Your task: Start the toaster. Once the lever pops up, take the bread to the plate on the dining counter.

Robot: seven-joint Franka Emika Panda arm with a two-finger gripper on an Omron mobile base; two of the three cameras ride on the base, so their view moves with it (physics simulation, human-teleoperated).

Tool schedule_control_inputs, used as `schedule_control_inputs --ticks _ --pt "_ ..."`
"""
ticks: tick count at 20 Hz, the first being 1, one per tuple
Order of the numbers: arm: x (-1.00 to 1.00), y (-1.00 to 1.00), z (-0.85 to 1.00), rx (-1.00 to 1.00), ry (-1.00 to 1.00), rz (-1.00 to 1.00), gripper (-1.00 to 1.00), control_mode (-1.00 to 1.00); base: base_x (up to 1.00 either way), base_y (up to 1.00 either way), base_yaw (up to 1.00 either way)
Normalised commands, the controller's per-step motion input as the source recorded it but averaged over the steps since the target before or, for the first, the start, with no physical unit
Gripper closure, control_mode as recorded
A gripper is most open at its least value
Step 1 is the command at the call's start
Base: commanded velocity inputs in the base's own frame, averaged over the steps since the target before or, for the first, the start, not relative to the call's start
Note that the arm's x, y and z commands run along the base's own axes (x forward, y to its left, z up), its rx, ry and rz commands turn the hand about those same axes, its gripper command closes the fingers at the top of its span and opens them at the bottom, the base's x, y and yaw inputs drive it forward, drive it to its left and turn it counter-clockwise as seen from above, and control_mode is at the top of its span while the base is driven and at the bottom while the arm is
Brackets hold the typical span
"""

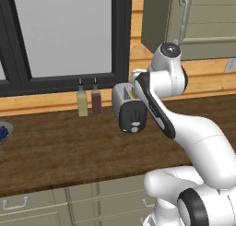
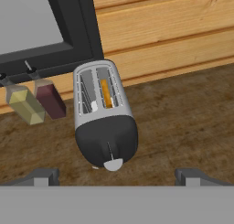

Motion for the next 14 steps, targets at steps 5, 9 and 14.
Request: schedule_control_inputs --ticks 5,9,14 --pt "0.00 0.00 0.00 0.00 0.00 0.00 -1.00 -1.00 0.00 0.00 0.00" --pt "0.00 0.00 0.00 0.00 0.00 0.00 -1.00 -1.00 0.00 0.00 0.00" --pt "0.00 0.00 0.00 0.00 0.00 0.00 -1.00 -1.00 0.00 0.00 0.00"
